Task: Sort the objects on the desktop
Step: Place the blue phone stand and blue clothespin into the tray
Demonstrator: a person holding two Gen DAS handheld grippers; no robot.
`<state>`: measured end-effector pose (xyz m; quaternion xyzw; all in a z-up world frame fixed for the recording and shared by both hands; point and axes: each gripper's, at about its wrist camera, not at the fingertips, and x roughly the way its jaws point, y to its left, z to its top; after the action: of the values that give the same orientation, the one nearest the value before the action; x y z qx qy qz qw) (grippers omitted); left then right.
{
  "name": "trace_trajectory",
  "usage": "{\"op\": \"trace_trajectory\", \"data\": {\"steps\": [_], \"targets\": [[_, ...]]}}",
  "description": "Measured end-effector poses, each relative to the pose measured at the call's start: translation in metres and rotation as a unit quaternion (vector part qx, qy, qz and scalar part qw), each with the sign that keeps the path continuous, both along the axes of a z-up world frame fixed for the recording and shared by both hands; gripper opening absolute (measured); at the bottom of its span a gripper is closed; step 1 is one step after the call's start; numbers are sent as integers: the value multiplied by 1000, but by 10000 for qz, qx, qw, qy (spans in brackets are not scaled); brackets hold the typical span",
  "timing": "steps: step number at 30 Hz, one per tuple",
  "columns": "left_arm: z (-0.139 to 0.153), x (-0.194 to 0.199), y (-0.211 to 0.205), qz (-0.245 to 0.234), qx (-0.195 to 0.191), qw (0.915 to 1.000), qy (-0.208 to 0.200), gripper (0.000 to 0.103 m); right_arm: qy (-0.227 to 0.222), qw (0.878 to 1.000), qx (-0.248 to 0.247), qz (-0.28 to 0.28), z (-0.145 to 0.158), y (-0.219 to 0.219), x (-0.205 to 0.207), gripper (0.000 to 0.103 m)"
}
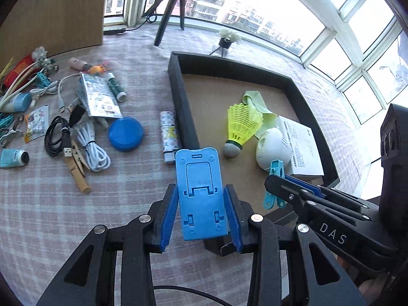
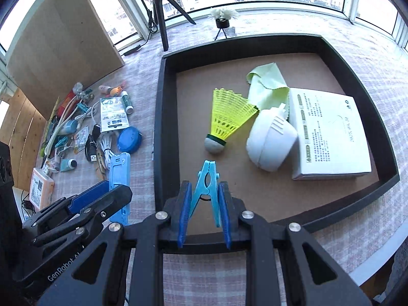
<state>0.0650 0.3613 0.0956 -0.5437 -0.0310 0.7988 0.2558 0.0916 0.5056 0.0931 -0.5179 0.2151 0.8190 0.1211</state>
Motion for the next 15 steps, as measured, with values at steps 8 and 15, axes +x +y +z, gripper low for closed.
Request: {"op": "trace_trajectory", "data": {"steps": [8,15], "targets": [[-5,8,44,-206,-133,9997,18,35,-46,9998,-44,-168,-7,32,16,21],[-6,11,62,-312,-143,9994,38,35,-96,9997,43,-228,-9,50,22,23]]}}
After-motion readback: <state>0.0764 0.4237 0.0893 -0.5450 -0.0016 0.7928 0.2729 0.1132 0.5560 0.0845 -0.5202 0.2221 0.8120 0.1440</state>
